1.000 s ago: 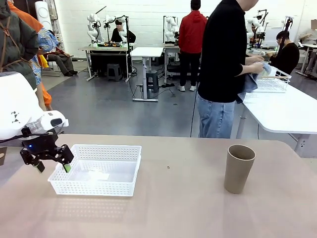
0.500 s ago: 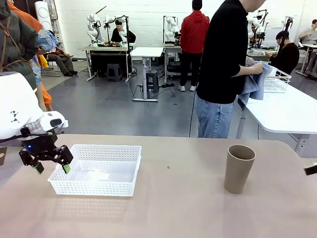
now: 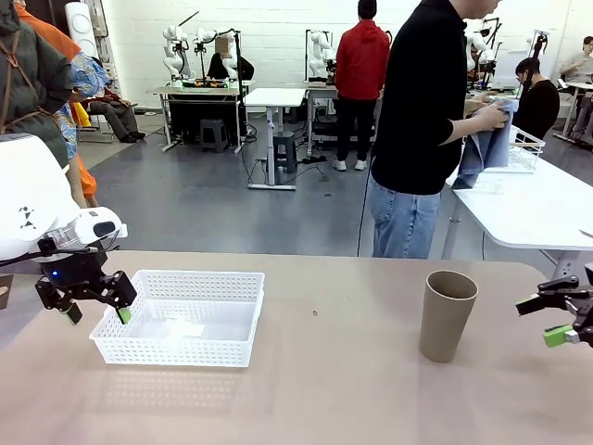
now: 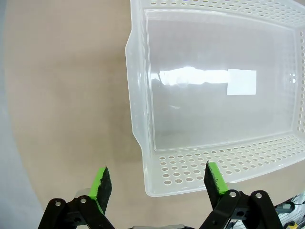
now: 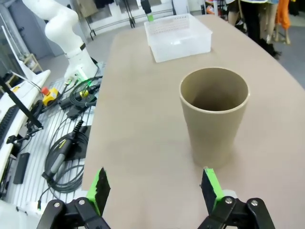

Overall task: Clean and organize the cups into the basket.
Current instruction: Pick up the Organizing basket and move it to the center of the table, then pick up the Reusable plastic cup from the right side of the table and place it inside the Organizing basket.

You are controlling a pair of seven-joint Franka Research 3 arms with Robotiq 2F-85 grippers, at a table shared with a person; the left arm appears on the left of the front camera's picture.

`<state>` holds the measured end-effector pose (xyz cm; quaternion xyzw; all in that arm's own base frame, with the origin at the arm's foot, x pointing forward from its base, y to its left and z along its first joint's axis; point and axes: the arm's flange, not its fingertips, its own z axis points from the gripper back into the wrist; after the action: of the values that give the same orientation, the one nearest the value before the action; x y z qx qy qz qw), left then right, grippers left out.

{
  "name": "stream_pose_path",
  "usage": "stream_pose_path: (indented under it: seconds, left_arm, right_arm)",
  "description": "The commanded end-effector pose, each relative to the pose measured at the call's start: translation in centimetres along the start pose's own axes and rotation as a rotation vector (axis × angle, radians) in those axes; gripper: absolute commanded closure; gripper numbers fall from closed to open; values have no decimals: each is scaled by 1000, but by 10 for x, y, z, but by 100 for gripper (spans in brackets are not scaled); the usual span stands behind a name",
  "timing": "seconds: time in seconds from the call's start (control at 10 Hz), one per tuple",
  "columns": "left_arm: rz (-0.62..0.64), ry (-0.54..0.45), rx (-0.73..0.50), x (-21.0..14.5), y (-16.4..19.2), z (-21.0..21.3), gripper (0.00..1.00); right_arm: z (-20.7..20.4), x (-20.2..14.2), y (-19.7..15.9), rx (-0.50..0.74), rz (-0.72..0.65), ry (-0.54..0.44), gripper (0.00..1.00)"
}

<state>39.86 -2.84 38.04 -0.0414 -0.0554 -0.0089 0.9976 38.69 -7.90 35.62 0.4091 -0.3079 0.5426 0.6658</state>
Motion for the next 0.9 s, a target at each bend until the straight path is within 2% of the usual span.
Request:
stream_pose_path:
  seconds: [0.0,0.1,0.8]
  left_arm:
    - [-9,7,3,-2,1,2,0]
    - [-9,7,3,-2,1,2,0]
    - [-9,7,3,-2,1,2,0]
  right_arm:
    - [-10,-1,-11,-35,5,2,0]
    - [0,0,0,0,0,0,0]
    - [1,-1,-4,-6,-2,3,0]
